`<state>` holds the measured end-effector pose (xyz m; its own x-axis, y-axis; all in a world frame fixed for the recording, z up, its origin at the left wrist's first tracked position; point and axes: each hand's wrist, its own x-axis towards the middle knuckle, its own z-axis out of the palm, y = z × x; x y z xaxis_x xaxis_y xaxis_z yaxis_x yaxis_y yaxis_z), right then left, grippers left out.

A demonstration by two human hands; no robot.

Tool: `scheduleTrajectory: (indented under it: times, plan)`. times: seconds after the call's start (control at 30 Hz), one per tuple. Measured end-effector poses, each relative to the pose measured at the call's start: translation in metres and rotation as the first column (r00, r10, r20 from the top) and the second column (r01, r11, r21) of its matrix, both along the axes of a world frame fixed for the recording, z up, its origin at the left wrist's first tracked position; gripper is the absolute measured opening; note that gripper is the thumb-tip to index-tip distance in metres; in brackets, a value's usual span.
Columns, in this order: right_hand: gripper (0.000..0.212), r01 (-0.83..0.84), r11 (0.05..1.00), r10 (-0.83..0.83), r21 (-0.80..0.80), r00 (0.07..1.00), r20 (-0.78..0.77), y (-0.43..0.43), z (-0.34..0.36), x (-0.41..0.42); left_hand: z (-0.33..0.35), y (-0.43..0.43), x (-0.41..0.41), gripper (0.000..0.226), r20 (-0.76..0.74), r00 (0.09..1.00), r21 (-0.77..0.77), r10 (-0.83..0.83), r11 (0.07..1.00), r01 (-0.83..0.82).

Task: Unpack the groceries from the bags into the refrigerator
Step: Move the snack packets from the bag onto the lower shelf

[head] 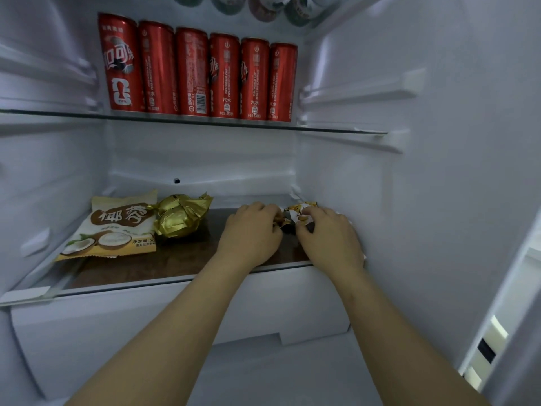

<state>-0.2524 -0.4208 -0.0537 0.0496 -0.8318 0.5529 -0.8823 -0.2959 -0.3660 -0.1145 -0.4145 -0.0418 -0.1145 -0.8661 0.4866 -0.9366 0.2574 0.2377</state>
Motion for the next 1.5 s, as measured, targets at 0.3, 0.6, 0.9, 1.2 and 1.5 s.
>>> scheduleTrajectory:
  times: [0.3,0.6,0.9,1.2,1.5]
  plan:
    - [0.028,-0.156,0.984,0.175,-0.090,0.947,0.270,0.034,0.004,-0.008,0.001,0.031,0.001,0.022,-0.035,0.993,-0.309,-0.109,0.946,0.093]
    - [0.042,-0.069,0.996,0.077,-0.060,0.988,0.133,0.098,-0.030,-0.019,-0.029,0.087,-0.008,0.038,0.035,0.974,-0.336,-0.225,0.915,0.224]
    - [0.045,0.032,0.999,-0.039,0.042,0.986,0.160,0.169,-0.076,-0.034,-0.085,0.130,-0.022,0.035,-0.032,0.930,-0.254,-0.365,0.903,0.346]
    - [0.030,0.258,0.946,-0.292,0.194,0.941,0.170,0.238,-0.128,-0.064,-0.140,0.166,-0.065,0.035,0.020,0.851,-0.032,-0.525,0.850,0.525]
    - [0.029,0.514,0.815,-0.562,0.267,0.813,0.151,0.330,-0.155,-0.117,-0.161,0.224,-0.144,0.034,-0.046,0.633,0.066,-0.773,0.630,0.774]
